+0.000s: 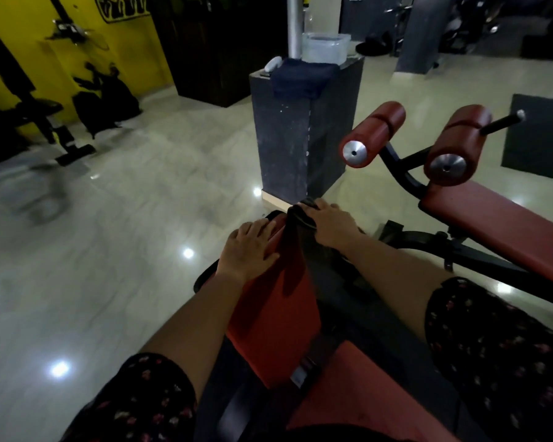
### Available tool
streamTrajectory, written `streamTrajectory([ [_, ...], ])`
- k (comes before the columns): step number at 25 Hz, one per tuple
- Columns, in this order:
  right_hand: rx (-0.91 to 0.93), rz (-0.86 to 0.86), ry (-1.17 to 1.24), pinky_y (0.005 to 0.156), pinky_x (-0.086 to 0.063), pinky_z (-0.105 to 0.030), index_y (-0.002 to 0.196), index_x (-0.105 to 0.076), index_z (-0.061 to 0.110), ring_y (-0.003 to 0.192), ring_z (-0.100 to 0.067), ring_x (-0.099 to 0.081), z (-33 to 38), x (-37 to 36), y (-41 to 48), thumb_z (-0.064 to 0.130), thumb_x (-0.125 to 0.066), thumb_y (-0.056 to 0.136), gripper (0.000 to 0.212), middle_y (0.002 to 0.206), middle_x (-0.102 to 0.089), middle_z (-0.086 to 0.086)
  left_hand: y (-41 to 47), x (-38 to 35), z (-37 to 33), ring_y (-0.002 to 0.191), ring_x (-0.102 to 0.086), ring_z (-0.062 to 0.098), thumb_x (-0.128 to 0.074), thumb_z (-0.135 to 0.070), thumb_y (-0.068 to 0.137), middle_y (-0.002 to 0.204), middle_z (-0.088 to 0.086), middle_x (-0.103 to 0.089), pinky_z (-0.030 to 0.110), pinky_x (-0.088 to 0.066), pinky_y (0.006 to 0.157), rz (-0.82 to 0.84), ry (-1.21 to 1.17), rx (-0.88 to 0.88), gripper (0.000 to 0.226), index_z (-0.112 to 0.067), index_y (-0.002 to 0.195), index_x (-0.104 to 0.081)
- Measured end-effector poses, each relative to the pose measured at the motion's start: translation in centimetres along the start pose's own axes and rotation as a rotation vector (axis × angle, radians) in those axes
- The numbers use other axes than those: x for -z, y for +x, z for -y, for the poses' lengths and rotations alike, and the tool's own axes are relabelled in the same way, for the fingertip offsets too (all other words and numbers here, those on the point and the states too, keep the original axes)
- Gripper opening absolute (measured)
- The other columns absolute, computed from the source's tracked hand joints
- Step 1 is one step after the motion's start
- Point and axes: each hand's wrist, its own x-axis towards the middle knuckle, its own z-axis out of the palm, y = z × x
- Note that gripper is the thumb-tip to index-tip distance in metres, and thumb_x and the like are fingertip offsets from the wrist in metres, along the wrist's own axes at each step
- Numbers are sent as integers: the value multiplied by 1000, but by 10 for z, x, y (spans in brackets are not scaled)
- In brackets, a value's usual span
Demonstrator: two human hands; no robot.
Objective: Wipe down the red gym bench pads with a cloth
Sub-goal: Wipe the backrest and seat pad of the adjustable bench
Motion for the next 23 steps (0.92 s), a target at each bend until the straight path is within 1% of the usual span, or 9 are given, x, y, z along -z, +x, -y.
streamTrajectory([
  [1, -11, 23, 7, 88, -47, -44, 150, -23, 36, 119, -35, -46, -3, 3, -3, 17, -56, 86, 74, 147, -30, -6, 2, 0, -1, 139, -28, 25, -45, -54, 94, 157, -2, -22, 41, -30, 111, 28, 68, -77, 71, -30, 154, -17],
  [3, -31, 84, -7, 90, -47, -45, 148, -30, 37, 119, -34, -46, -14, 9, -15, 17, -56, 86, 70, 144, -36, -7, 7, 0, -3, 141, -24, 26, -45, -51, 95, 159, -3, -18, 42, -29, 113, 75, 89, -142, 68, -33, 154, -17],
  [6, -76, 150, -37, 92, -45, -45, 144, -38, 38, 117, -34, -49, -27, 16, -39, 17, -56, 88, 62, 136, -43, -8, 14, 6, 0, 139, -27, 27, -47, -46, 96, 156, -2, -26, 43, -32, 110, 71, -25, -122, 62, -32, 152, -25],
  [9, -133, 154, 7, 89, -47, -43, 144, -38, 38, 115, -34, -51, -32, 26, -60, 15, -58, 84, 67, 130, -47, -8, 19, 14, 1, 133, -35, 29, -51, -42, 94, 152, 2, -34, 42, -34, 107, 66, 19, -199, 60, -28, 149, -32],
  [11, -141, 150, -1, 88, -48, -43, 145, -36, 39, 116, -33, -52, -32, 32, -80, 15, -59, 83, 71, 131, -47, -7, 20, 17, -1, 132, -39, 29, -54, -42, 91, 151, 4, -37, 42, -35, 107, 63, 9, -241, 61, -27, 147, -36],
  [14, -109, 159, -105, 84, -48, -42, 142, -37, 41, 116, -30, -52, -25, 39, -114, 20, -59, 84, 65, 129, -48, -4, 14, 14, -11, 134, -37, 29, -56, -43, 89, 148, 7, -39, 43, -34, 110, 98, -11, -338, 61, -23, 144, -40],
  [16, -136, 153, -165, 84, -48, -42, 141, -36, 41, 116, -30, -51, -20, 36, -142, 24, -58, 87, 60, 131, -48, -3, 8, 11, -24, 135, -37, 28, -56, -42, 90, 146, 7, -41, 41, -32, 111, 98, -34, -412, 60, -22, 145, -40],
  [19, -289, 122, -122, 88, -49, -43, 143, -36, 40, 118, -31, -50, -11, 20, -195, 25, -58, 87, 62, 139, -44, -3, -6, 8, -52, 134, -37, 27, -54, -42, 93, 146, 4, -41, 40, -36, 106, 60, -69, -514, 59, -26, 146, -38],
  [23, -518, 91, -4, 87, -47, -40, 143, -38, 40, 118, -31, -52, -2, -3, -284, 19, -59, 85, 65, 138, -46, -2, -40, -1, -102, 132, -39, 25, -52, -45, 94, 144, 4, -41, 41, -39, 105, 103, -36, -708, 59, -26, 147, -34],
])
